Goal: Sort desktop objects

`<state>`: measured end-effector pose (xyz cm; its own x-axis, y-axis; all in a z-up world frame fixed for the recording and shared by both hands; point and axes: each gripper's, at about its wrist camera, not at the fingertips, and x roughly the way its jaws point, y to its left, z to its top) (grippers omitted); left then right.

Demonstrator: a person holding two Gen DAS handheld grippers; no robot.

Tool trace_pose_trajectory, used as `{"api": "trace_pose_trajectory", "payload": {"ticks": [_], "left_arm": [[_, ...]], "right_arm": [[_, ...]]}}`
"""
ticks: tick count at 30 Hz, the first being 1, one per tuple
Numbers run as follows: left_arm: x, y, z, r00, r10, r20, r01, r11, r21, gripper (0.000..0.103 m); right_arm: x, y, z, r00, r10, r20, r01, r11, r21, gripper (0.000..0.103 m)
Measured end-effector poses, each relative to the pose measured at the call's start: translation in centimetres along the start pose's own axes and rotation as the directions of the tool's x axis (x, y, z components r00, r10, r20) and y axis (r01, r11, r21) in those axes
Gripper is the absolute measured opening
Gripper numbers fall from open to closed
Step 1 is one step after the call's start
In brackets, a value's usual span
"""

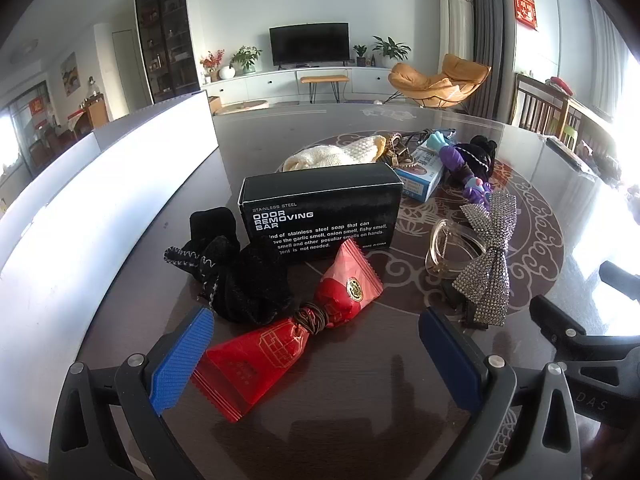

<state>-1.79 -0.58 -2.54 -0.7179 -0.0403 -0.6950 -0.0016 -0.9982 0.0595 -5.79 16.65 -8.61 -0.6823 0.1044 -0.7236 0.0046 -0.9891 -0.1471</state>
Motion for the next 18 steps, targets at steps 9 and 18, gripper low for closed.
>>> {"api": "trace_pose_trajectory", "payload": {"ticks": [9, 18], "left_arm": [[0.0, -0.1, 0.0, 1.000, 0.000, -0.001, 0.000, 1.000, 0.007, 0.103], [0.4, 0.4, 0.1, 1.000, -0.005, -0.022, 0.005, 1.000, -0.020, 0.103]], "right_arm": [[3.4, -0.9, 1.1, 0.990, 0.083, -0.111, -0.077, 0.995, 0.055, 0.103], [5.2, -2.2, 2.5, 0.987, 0.107, -0.123, -0.095, 0.990, 0.102, 0.103]]}}
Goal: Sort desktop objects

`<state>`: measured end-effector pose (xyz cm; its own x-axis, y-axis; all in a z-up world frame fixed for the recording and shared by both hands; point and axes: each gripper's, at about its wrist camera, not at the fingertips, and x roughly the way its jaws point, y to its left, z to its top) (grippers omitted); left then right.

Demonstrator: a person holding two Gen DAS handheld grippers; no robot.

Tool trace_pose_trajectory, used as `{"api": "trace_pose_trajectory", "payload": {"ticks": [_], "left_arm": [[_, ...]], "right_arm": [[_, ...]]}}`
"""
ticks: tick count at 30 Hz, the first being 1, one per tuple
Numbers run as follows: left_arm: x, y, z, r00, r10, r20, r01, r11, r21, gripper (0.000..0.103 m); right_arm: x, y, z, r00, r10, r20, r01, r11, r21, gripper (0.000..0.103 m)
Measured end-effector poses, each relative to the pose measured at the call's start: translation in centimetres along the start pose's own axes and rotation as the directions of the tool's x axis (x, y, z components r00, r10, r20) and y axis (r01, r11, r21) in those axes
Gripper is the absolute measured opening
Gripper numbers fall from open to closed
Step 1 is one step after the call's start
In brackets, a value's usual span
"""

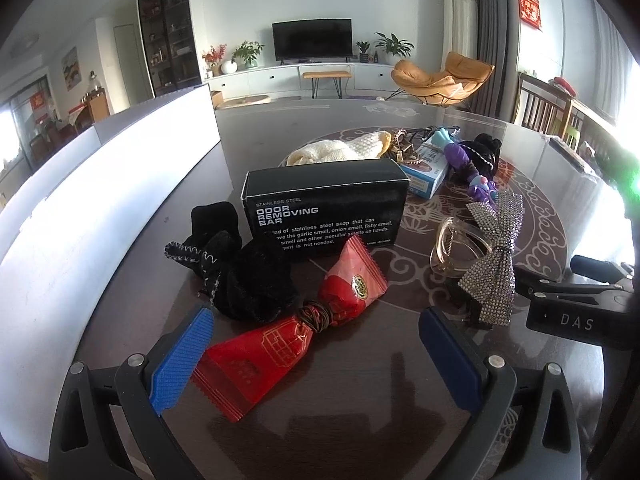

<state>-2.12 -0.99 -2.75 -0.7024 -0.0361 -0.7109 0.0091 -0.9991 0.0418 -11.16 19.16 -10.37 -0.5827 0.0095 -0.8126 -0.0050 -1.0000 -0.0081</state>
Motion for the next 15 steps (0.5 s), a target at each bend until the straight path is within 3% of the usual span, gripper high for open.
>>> {"api": "trace_pose_trajectory", "payload": {"ticks": [6, 15], "left_arm": [[0.2, 0.0, 0.0, 1.000, -0.018, -0.004, 0.018, 1.000, -0.005, 0.103], [0.0, -1.4, -0.1, 0.999, 0.040, 0.003, -0.040, 0.997, 0.070, 0.103]], "right_arm": [[0.0, 0.0, 0.0, 1.000, 0.000, 0.001, 0.000, 1.000, 0.000, 0.103], [0.0, 0.0, -0.1, 1.000, -0.001, 0.001, 0.001, 1.000, 0.000, 0.103]]}}
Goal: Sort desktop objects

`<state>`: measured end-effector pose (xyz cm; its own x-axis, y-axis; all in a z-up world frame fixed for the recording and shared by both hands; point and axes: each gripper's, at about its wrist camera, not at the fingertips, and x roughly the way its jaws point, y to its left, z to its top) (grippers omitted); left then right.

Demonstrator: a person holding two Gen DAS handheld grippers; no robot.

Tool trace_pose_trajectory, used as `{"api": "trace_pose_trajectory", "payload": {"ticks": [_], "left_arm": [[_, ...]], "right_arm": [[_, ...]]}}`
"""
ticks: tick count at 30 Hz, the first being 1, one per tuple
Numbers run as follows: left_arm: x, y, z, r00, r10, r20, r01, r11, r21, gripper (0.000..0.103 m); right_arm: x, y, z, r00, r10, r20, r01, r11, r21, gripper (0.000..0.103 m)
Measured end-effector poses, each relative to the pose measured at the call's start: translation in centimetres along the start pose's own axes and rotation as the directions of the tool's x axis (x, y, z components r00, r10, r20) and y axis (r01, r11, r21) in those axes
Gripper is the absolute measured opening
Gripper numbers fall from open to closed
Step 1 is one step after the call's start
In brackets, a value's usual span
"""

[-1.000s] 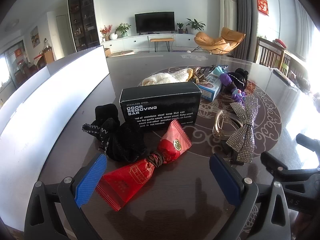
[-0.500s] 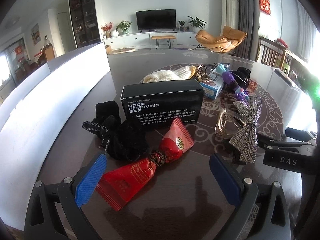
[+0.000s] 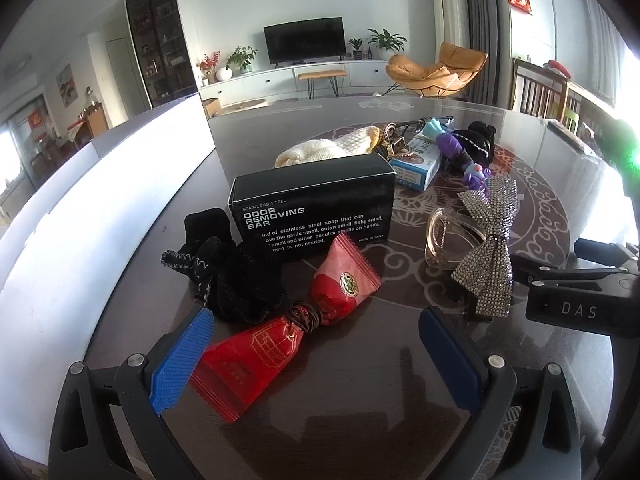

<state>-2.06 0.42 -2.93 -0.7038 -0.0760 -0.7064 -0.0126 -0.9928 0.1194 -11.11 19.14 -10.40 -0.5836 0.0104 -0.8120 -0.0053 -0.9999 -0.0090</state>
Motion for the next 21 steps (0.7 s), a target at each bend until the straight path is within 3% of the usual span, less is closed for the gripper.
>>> {"api": "trace_pose_trajectory", "payload": {"ticks": [21], "left_arm": [[0.4, 1.2, 0.0, 0.998, -0.060, -0.011, 0.059, 0.996, -0.064, 0.103]], "right_arm": [[0.0, 0.0, 0.0, 1.000, 0.000, 0.000, 0.000, 1.000, 0.000, 0.103]]}}
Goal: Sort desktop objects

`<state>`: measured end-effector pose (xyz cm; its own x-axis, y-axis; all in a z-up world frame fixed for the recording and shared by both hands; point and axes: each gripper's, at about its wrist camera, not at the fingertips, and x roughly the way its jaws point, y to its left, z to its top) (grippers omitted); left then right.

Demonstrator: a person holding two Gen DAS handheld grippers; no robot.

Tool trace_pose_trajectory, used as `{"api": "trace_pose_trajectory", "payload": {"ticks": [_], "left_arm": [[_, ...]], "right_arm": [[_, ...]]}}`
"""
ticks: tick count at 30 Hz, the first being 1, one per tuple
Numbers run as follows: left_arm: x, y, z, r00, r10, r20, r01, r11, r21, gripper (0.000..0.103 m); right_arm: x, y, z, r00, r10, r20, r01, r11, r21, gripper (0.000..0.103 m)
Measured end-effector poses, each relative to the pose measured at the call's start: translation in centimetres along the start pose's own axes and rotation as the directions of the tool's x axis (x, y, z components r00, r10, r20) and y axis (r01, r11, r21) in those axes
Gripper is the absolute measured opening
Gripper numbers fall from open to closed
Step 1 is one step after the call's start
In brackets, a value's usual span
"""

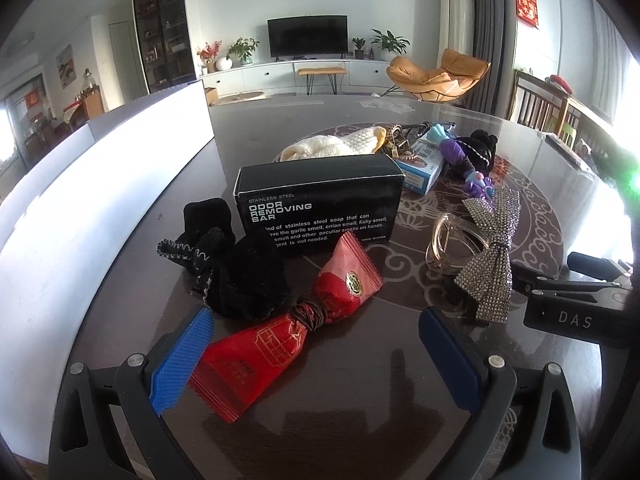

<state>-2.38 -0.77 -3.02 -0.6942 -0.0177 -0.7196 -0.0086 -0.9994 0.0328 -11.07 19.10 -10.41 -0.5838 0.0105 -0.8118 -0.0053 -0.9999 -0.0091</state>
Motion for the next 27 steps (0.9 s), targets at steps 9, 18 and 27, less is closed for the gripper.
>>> {"api": "trace_pose_trajectory", "payload": {"ticks": [9, 18, 27], "left_arm": [[-0.1, -0.6, -0.2, 1.000, 0.004, 0.001, -0.004, 0.999, 0.032, 0.103], [-0.3, 1.4, -0.7, 0.998, -0.050, -0.035, 0.050, 0.999, -0.013, 0.103], [-0.5, 6.2, -0.7, 0.995, -0.079, -0.066, 0.077, 0.997, -0.026, 0.103]], "right_arm": [[0.0, 0.0, 0.0, 1.000, 0.000, 0.000, 0.000, 1.000, 0.000, 0.103], [0.0, 0.0, 0.0, 1.000, 0.000, 0.000, 0.000, 1.000, 0.000, 0.103], [0.0, 0.0, 0.0, 1.000, 0.000, 0.000, 0.000, 1.000, 0.000, 0.103]]}}
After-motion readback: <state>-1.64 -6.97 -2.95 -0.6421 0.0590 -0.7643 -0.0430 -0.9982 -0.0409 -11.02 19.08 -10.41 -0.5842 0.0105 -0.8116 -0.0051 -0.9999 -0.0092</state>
